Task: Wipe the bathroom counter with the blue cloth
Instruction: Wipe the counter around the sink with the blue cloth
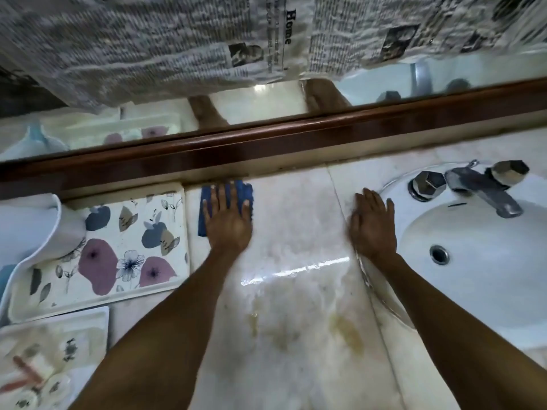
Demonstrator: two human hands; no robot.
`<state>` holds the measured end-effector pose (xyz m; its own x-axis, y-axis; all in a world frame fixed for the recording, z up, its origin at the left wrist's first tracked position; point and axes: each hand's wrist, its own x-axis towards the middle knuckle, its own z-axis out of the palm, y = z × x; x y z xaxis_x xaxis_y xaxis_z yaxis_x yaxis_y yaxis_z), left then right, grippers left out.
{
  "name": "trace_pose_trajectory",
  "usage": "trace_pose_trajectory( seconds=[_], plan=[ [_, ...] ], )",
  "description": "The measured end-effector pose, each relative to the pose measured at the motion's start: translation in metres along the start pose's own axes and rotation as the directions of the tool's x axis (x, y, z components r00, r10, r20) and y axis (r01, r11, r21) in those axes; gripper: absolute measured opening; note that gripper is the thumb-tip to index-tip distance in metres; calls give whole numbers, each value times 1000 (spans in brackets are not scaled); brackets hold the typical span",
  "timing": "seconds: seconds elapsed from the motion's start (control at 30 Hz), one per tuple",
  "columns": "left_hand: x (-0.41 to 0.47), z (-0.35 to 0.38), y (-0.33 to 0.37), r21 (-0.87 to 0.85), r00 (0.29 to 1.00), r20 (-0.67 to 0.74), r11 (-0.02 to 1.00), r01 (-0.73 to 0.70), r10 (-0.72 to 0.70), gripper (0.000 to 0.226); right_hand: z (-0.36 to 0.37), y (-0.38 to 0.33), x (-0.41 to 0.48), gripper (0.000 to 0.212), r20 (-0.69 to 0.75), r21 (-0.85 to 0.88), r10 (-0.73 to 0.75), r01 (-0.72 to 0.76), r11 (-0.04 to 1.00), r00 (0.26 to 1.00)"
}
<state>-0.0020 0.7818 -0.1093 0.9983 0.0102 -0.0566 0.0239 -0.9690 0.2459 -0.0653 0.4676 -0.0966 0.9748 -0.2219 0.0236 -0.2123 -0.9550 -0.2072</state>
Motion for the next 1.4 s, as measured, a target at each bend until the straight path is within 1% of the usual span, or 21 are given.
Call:
trace_pose_trajectory(
  seconds=[0.03,0.07,0.13,0.2,0.27,0.33,0.4,0.47,0.53,0.6,0.63,0.7,0.77,0.83,0.93,1.0,1.07,1.13,1.2,1.27,1.4],
  plan=[
    [2,4,29,-43,994,-16,994,104,-105,61,1,1,0,51,-8,17,1,-1,1000,1000],
    [3,8,57,-79,993,-17,990,118,-120,61,3,2,0,51,-18,35,4,-4,999,1000],
    [-5,19,104,-80,997,23,994,-74,76,57,4,2,1,51,-36,62,1,1,998,999],
    [-24,26,130,-65,938,108,944,-324,329,54,4,4,1,50,-35,74,-4,7,997,999],
    [-46,25,125,-68,859,143,871,-487,492,52,1,6,-1,50,-32,73,-10,13,997,999],
    [-65,20,90,-57,810,149,822,-566,568,51,0,4,-2,50,-23,68,-17,19,998,1000],
    [-68,11,50,-6,838,125,845,-535,532,52,-1,3,-1,50,1,61,-35,35,997,999],
    [-58,2,32,25,928,81,931,-365,362,52,-1,8,0,51,41,93,-80,76,993,996],
    [-39,4,51,28,991,50,992,-123,122,54,-7,24,0,50,65,167,-134,122,978,989],
    [-19,18,100,-13,999,36,1000,3,-2,56,-15,52,-2,45,31,218,-180,169,961,983],
    [-11,25,127,-31,998,59,999,-21,23,56,-18,63,-5,45,9,218,-204,197,956,979],
    [-3,38,179,-56,977,129,985,-166,172,55,-18,77,-12,50,-7,205,-245,241,949,970],
    [-12,43,210,-52,940,179,956,-287,292,55,-13,77,-15,54,-1,218,-220,214,952,976],
    [-34,42,208,-50,896,188,915,-400,402,54,-9,75,-15,55,-1,242,-178,173,955,984],
    [-76,34,155,-36,821,171,836,-548,545,51,-9,77,-15,55,0,256,-160,155,954,987],
    [-80,23,114,2,839,169,851,-526,518,52,-9,77,-15,54,4,263,-159,152,953,987],
    [-65,16,101,23,896,166,907,-421,412,52,-10,75,-17,54,-1,262,-156,151,953,988],
    [-42,19,121,26,949,158,960,-279,272,54,-10,75,-17,55,-9,252,-154,151,956,988],
    [-28,29,160,12,969,165,982,-186,182,55,-10,75,-18,54,-6,252,-156,152,956,988],
    [-32,39,194,-11,962,196,981,-193,191,56,-11,75,-18,55,-13,257,-159,157,953,987],
    [-98,36,182,-53,896,202,917,-394,397,54,-15,75,-18,54,-5,275,-168,163,948,986]
  ],
)
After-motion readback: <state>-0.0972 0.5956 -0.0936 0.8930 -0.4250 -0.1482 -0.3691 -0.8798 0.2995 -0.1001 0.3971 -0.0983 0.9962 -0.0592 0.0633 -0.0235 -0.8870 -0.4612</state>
